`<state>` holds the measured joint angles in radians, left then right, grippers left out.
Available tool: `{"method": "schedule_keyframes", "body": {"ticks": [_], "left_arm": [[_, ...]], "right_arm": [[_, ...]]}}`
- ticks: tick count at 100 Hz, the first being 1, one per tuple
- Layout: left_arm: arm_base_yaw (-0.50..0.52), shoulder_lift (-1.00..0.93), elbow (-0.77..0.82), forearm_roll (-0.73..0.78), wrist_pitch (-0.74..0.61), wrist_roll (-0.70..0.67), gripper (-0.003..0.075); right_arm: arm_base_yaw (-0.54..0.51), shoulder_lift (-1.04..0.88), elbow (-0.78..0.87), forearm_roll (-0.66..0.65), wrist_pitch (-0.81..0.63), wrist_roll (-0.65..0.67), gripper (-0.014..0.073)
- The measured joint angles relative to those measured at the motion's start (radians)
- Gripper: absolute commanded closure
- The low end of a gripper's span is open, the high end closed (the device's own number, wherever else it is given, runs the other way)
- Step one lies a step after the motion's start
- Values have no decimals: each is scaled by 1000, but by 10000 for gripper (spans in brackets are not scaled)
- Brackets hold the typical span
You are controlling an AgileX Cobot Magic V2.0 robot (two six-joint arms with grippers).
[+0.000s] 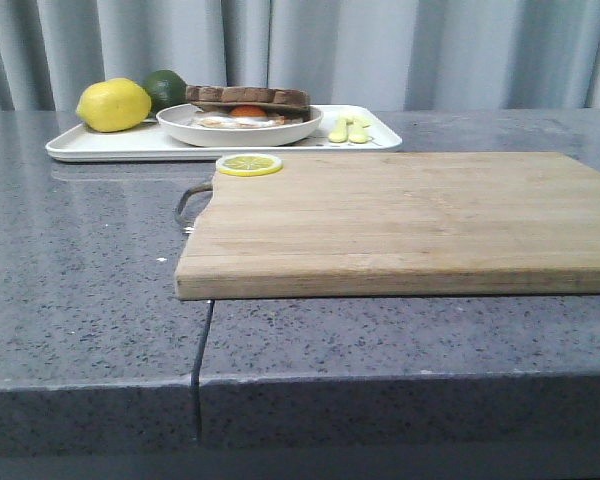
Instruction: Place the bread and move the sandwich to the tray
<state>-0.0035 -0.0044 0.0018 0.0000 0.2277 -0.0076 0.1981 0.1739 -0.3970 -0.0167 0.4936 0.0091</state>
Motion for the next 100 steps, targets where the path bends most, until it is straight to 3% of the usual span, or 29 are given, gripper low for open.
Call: {"method": "schedule_keyframes", "body": {"ticks": [100], "left_arm": [[0, 0, 0, -16, -2, -2, 739]], "right_arm": [[0, 0, 0, 0, 0, 0, 710]]}}
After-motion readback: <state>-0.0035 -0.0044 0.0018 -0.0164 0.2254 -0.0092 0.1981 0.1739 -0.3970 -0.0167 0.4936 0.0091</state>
